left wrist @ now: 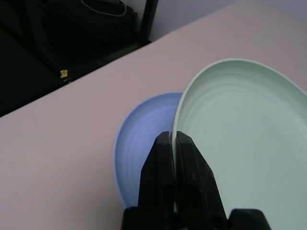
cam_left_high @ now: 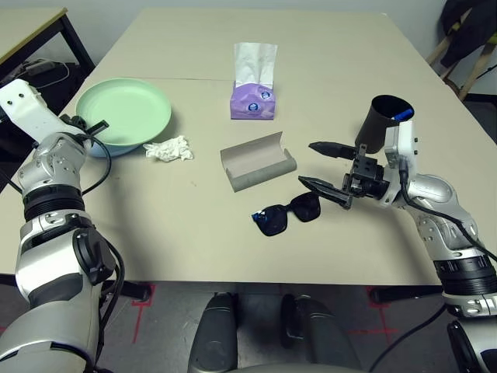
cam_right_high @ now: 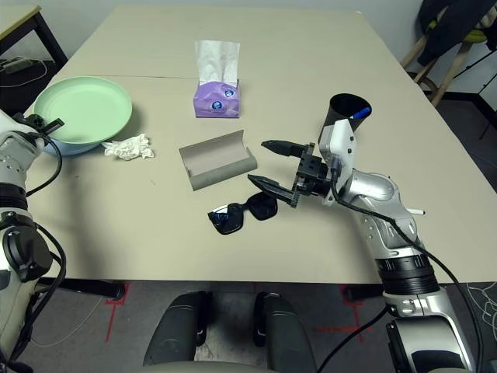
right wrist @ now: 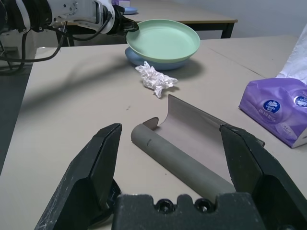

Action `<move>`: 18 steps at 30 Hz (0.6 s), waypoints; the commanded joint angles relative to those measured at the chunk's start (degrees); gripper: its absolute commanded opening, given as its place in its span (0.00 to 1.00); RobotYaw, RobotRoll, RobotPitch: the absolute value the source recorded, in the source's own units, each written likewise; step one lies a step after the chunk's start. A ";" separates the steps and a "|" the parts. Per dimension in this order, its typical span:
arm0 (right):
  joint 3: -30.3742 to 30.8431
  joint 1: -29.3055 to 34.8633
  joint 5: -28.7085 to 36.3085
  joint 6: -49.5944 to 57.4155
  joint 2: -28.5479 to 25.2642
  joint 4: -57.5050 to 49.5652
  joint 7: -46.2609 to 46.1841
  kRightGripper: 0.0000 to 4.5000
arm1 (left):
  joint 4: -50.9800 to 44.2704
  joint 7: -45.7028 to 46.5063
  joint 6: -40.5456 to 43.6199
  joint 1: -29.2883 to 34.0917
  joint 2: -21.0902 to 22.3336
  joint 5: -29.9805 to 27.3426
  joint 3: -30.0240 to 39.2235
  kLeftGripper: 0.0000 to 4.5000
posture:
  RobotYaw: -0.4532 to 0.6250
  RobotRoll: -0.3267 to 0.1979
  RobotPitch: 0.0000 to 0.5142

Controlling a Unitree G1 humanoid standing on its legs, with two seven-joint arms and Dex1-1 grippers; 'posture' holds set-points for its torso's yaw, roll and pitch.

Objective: Organize and tidy the items on the table.

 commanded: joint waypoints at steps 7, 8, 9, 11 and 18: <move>-0.37 1.18 0.62 0.46 0.07 -1.68 -0.89 1.00 | 3.37 6.92 -6.86 -2.05 -0.03 0.48 0.49 0.01 | 0.53 0.62 0.25; -0.36 1.16 0.58 0.37 0.03 -1.63 -0.84 1.00 | 3.48 7.15 -6.57 -2.06 -0.07 0.58 0.21 0.01 | 0.53 0.62 0.25; -0.35 1.14 0.56 0.31 0.00 -1.56 -0.79 1.00 | 3.50 7.21 -6.26 -2.02 -0.17 0.66 -0.08 0.01 | 0.53 0.62 0.25; -0.31 1.12 0.47 0.20 -0.07 -1.54 -0.70 1.00 | 3.39 7.31 -6.09 -1.89 -0.40 0.75 -0.48 0.12 | 0.53 0.62 0.25; -0.55 0.82 -0.34 -0.15 -0.30 -1.21 -1.42 1.00 | 0.11 2.42 -4.17 -0.52 -1.56 -0.08 -1.91 0.69 | 0.53 0.62 0.24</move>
